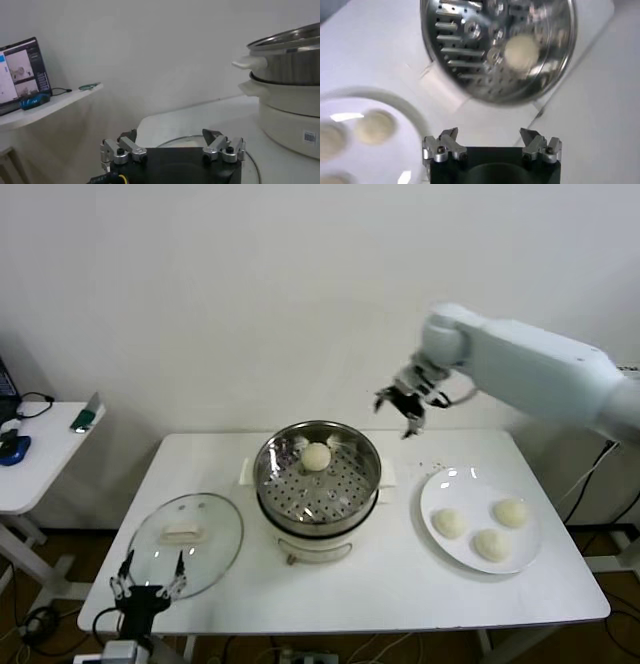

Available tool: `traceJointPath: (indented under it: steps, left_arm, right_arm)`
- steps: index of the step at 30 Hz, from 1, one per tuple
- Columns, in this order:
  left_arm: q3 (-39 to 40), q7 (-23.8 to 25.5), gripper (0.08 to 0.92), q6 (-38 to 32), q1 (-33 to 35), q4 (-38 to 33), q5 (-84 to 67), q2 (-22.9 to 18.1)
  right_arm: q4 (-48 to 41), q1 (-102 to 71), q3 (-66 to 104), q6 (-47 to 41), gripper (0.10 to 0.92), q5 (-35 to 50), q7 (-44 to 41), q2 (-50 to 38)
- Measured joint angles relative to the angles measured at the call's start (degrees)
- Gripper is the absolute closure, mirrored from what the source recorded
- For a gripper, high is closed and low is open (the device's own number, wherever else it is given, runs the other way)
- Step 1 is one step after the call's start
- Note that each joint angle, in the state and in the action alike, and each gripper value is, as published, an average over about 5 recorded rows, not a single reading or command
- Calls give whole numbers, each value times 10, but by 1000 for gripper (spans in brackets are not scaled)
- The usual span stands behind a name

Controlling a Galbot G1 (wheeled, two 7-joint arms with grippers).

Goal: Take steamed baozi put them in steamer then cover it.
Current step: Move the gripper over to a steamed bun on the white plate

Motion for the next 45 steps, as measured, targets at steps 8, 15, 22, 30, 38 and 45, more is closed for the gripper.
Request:
traceJointPath:
  steps: [8,15,22,30,38,45]
  left_arm:
    - [-2,-1,177,1,6,-3,6,-3]
    - [-8,-2,177,1,12,-3,8,-6]
    - [-9,-3,177,-1,12,1,10,-6]
    - [-6,-3,177,0,10,4,13,-7]
    - [-5,-4,177,0,12,4,18,-8]
    - [-4,-4,177,0,13,3,20,-10]
  right_arm:
    - [-23,-105,56,-43,203,-11,-10,-40]
    - [-59,-183,99,-57,203,-33,-15,-41]
    - [-84,-229,129,-66,203,-45,-17,-37]
    - [-106,-257,153,-70,203,-55,-17,-28]
    - [-123,-266,169,-68,317,-62,-24,-19]
    - [-135,-266,176,-66,364,-62,-26,-14]
